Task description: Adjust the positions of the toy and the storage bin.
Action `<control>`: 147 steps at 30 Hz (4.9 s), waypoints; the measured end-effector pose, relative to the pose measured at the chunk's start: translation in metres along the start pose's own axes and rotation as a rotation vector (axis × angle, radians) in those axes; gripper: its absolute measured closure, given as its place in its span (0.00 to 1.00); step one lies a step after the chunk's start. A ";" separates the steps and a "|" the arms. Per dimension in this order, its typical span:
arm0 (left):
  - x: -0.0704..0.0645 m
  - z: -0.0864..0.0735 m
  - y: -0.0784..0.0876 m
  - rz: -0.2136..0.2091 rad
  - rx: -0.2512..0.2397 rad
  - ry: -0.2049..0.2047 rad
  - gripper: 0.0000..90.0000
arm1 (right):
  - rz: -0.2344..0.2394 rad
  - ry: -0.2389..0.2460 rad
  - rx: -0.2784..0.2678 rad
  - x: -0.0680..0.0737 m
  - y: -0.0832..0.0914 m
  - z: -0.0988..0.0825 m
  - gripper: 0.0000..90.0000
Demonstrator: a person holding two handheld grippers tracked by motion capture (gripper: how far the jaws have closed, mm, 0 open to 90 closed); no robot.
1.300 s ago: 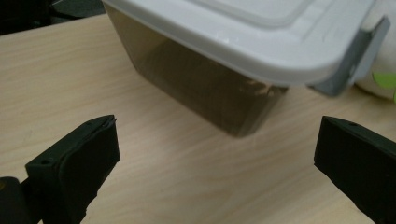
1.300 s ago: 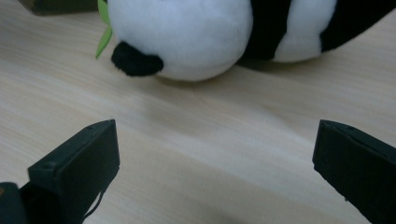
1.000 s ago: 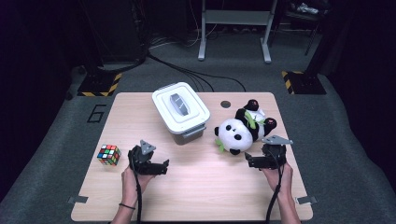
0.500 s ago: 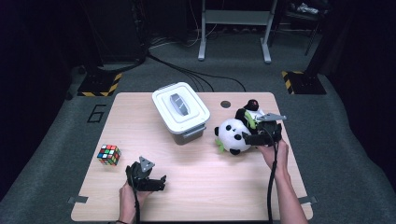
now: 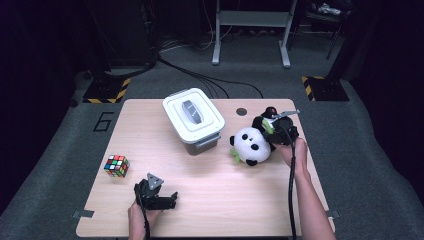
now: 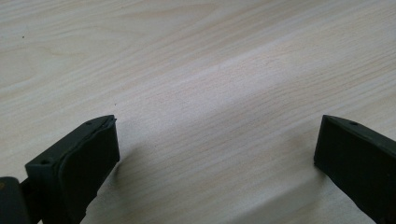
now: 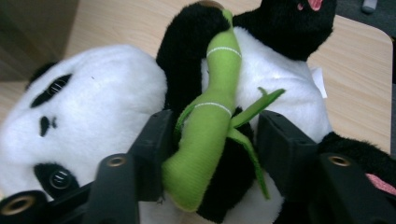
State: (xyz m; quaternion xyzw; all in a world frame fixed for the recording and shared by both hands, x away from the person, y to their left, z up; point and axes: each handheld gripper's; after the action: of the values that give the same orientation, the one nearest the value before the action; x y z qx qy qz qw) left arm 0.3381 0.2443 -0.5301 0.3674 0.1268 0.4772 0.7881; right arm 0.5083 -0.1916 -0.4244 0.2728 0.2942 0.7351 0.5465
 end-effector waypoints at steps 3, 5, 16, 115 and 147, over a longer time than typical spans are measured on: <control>-0.001 0.000 0.000 0.004 -0.001 0.000 0.00 | -0.006 0.022 0.018 -0.001 -0.004 -0.002 0.60; -0.001 0.000 0.000 0.004 0.000 0.008 0.00 | -0.005 0.020 0.025 -0.003 -0.004 -0.004 0.66; 0.000 0.000 0.001 -0.003 0.006 0.009 0.00 | -0.020 -0.021 -0.017 -0.004 0.009 -0.015 0.81; -0.138 0.097 0.013 -0.250 -0.187 -0.184 0.35 | -0.056 -0.256 -0.081 -0.028 0.046 -0.197 0.03; -0.035 0.060 0.043 -0.503 -0.161 -0.242 0.51 | -0.081 -0.235 -0.076 -0.025 0.044 -0.196 0.04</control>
State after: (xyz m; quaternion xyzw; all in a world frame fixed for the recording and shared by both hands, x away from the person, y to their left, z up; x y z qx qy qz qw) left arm 0.3252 0.1987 -0.4635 0.3150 0.0810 0.2280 0.9177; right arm 0.3448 -0.2522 -0.5272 0.3241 0.2108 0.6860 0.6164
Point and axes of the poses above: each handheld gripper's, and its own axes: y roughly backward along the jaws, z roughly out of its top, x roughly to its left, and after that the axes turned 11 degrees about -y, right-handed
